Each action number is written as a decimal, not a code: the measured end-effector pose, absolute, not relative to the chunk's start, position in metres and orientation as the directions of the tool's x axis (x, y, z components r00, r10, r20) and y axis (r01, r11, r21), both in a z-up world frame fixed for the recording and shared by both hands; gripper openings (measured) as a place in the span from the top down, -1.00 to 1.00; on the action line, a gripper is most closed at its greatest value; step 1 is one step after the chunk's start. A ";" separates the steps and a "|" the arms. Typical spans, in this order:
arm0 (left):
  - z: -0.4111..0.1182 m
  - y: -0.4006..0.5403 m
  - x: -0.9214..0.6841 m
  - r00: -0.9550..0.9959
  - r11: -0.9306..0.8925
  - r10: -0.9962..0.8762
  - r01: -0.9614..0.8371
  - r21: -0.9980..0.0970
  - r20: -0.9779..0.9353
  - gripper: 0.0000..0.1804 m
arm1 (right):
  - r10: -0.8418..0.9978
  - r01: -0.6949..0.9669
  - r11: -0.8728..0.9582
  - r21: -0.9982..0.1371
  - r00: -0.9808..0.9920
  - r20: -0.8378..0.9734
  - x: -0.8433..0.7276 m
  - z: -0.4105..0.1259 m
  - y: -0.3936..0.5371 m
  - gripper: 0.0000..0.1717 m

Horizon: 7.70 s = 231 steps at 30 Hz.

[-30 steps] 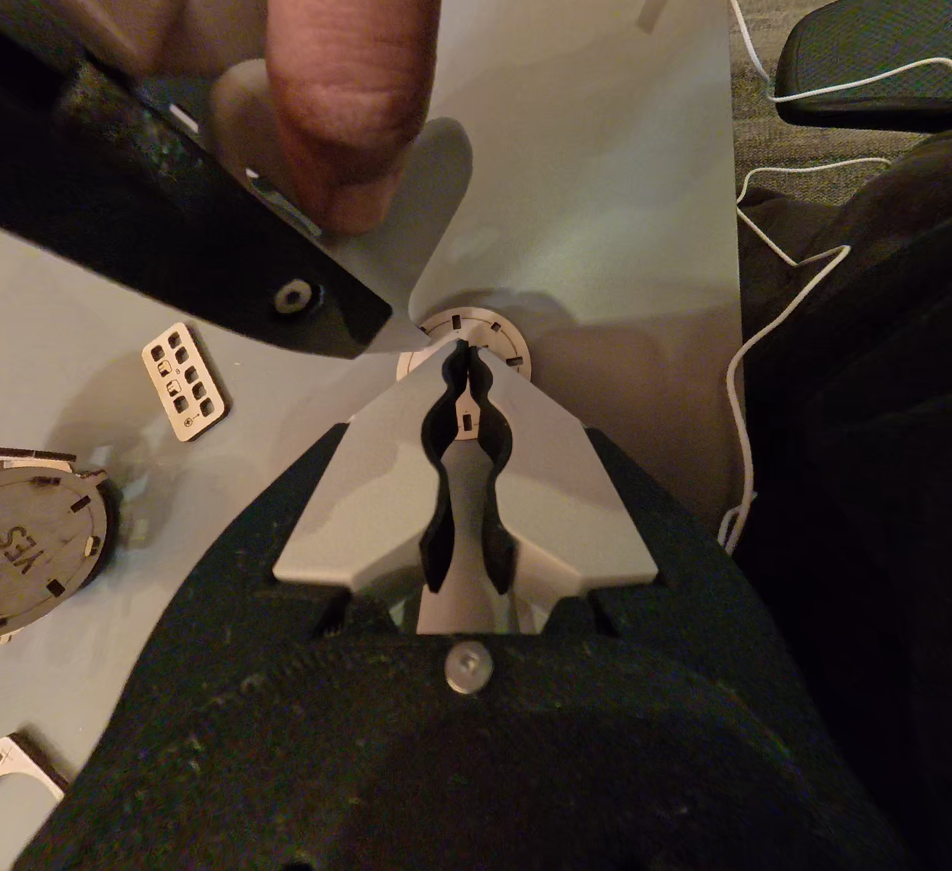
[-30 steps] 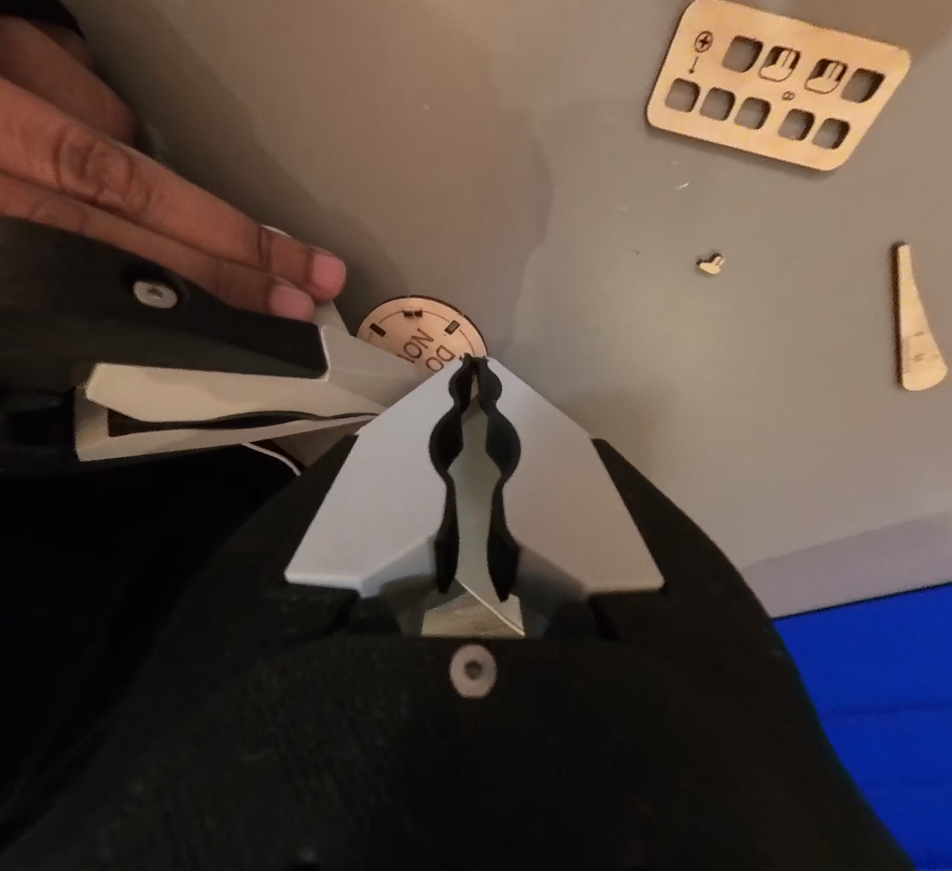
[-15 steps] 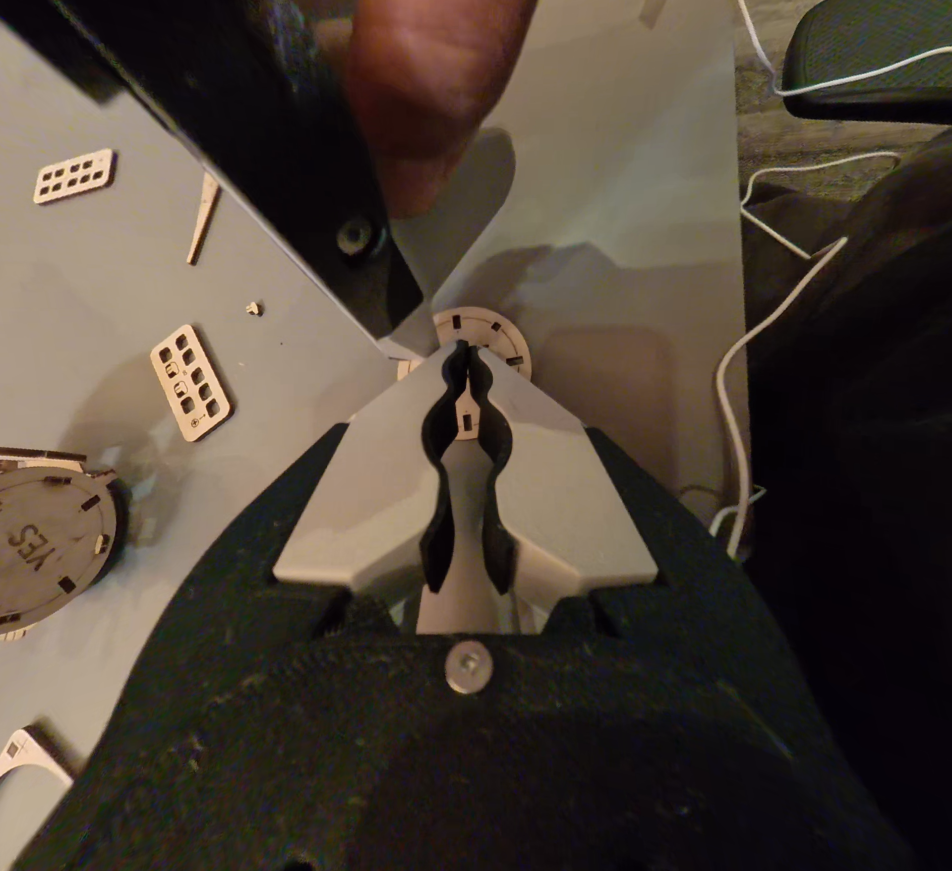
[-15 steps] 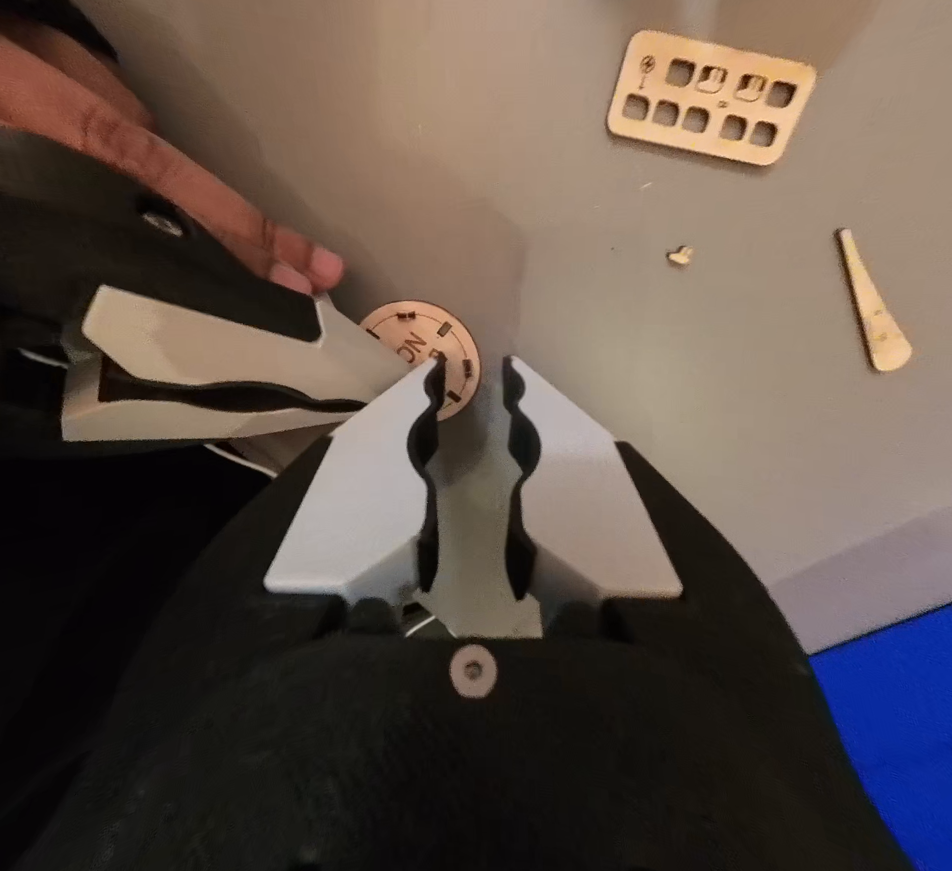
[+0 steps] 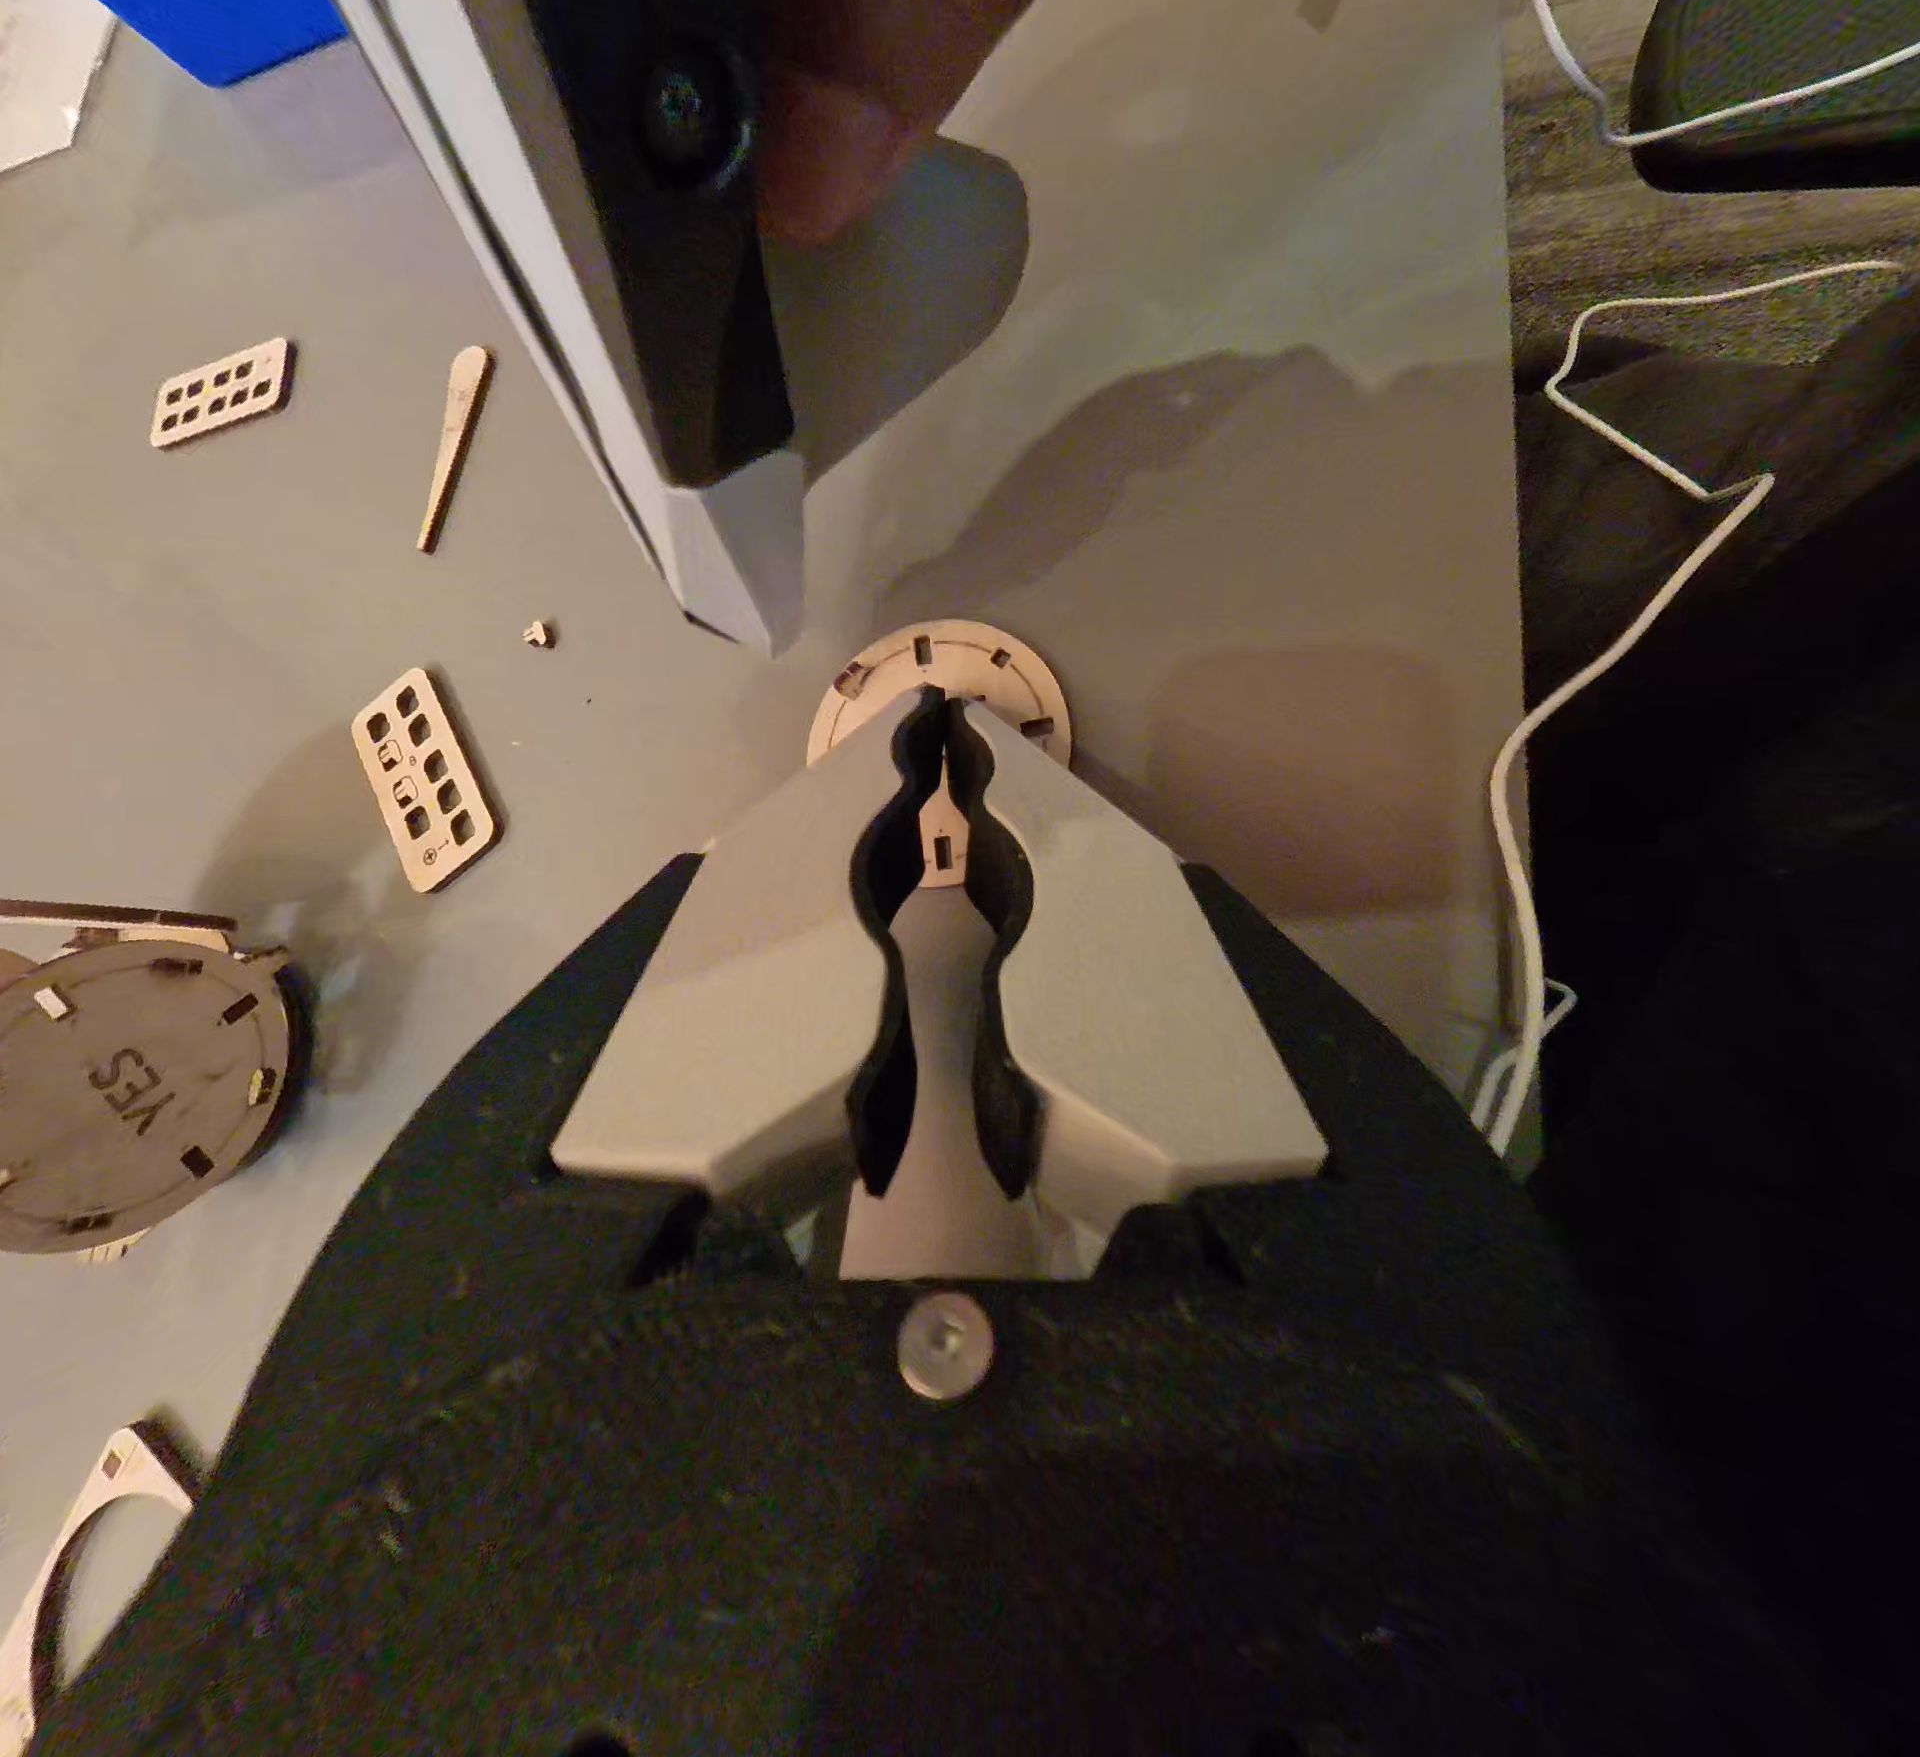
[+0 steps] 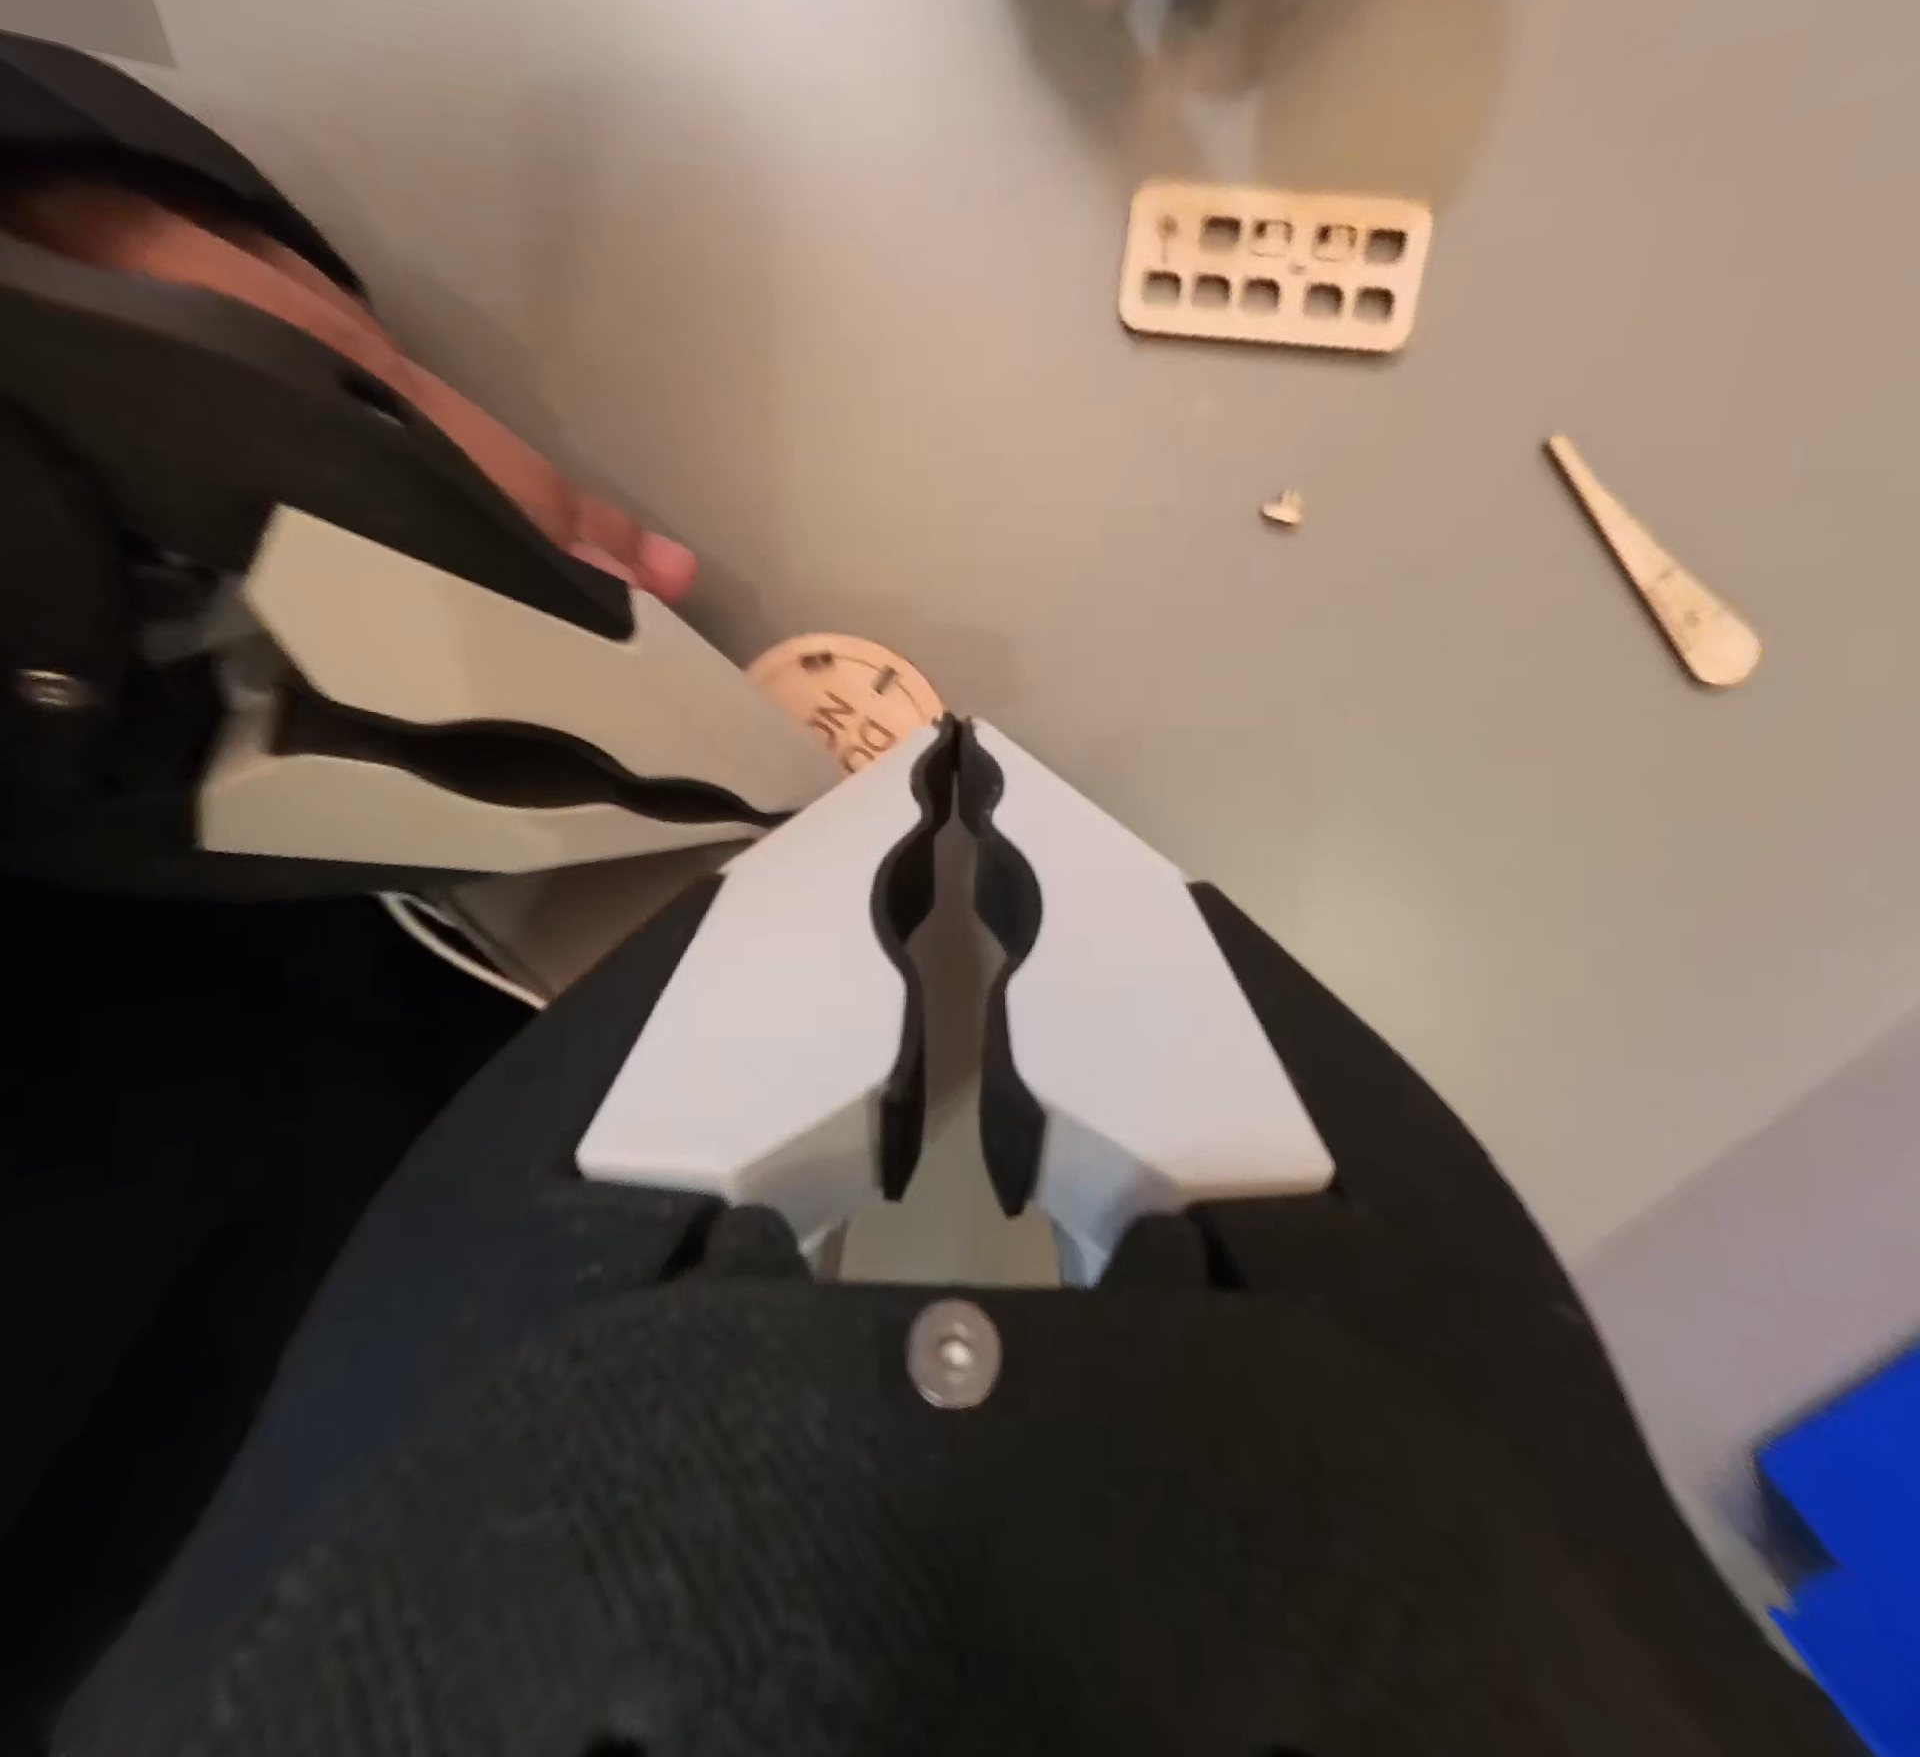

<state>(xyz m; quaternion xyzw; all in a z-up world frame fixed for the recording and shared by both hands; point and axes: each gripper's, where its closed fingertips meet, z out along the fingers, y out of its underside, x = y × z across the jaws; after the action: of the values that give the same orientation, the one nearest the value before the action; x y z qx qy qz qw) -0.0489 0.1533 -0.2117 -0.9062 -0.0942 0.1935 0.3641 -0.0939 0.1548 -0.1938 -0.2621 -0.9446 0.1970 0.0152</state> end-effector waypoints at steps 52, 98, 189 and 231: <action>-0.209 0.151 -0.055 0.898 -0.705 0.352 0.069 -0.706 -0.264 1.00 | 0.470 0.539 0.578 -0.613 -0.834 -0.290 -0.086 -0.193 0.141 0.96; -0.165 0.232 -0.047 0.302 -0.897 -0.376 -0.354 0.263 -0.876 0.42 | 0.737 0.064 -0.336 -0.940 -0.603 -0.305 -0.090 -0.038 0.294 0.96; -0.158 0.153 -0.174 0.694 -0.618 0.641 0.212 -0.757 -0.328 0.73 | 0.557 0.237 -0.204 -0.950 -0.770 -0.312 -0.111 -0.050 0.220 0.96; -0.082 0.170 -0.077 0.339 -0.004 -0.426 0.926 -0.376 0.839 0.96 | 0.435 -0.082 0.378 -0.922 -0.863 0.256 -0.086 -0.088 0.158 0.90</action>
<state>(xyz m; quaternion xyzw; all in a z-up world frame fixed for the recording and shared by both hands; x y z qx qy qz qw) -0.0768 0.1702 -0.0817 -0.4871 -0.2567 -0.5144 0.6574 -0.0859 0.1581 -0.0876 -0.1109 -0.7955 0.5466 0.2369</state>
